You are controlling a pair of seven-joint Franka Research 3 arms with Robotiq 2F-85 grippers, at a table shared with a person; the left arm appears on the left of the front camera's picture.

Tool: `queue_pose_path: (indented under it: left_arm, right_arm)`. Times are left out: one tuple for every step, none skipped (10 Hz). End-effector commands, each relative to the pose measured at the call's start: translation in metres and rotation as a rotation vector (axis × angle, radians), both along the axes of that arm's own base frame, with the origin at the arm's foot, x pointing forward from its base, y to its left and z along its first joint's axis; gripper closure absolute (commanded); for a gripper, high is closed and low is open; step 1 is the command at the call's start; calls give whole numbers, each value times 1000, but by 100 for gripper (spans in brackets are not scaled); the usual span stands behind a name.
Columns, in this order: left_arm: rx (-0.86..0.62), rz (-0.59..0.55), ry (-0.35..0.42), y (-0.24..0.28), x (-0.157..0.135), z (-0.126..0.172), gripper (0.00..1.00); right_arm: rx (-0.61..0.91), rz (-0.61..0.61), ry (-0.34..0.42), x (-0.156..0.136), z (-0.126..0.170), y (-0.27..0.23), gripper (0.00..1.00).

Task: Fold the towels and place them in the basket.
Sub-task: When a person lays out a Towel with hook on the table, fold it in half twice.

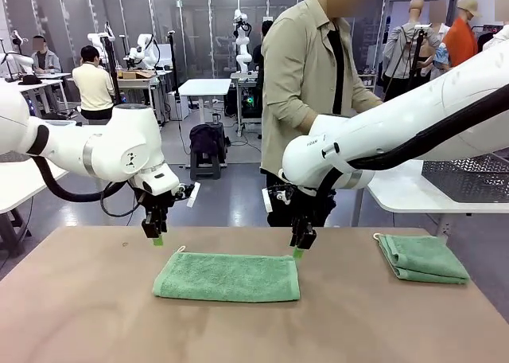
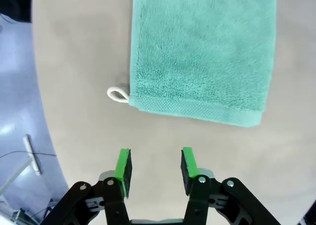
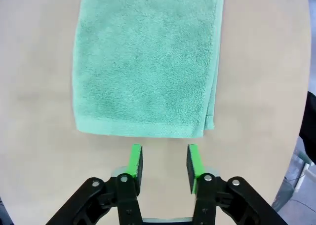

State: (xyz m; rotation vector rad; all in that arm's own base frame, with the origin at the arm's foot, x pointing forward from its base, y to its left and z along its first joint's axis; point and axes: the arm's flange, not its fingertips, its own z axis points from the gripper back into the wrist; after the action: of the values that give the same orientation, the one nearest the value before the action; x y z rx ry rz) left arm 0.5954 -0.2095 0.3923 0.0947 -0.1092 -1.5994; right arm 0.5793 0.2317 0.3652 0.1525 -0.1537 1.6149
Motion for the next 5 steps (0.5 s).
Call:
queue_pose_path:
  left_arm:
    - [18, 1, -34, -2, -30, 18, 50]
    - [6, -1, -54, -5, -46, 31, 50]
    - [-26, -3, -70, -6, -69, 46, 50]
    - [-38, -19, -81, -2, -92, 59, 50]
    - [-45, -36, -97, 3, -115, 73, 50]
  right_arm:
    - [-48, -27, -13, -32, 24, 9, 36]
    - [-48, -47, -17, -48, 35, 15, 36]
    - [-37, -103, -48, -71, 48, 21, 36]
    - [-40, -149, -85, -95, 58, 23, 36]
    - [-31, -183, -117, -119, 67, 23, 36]
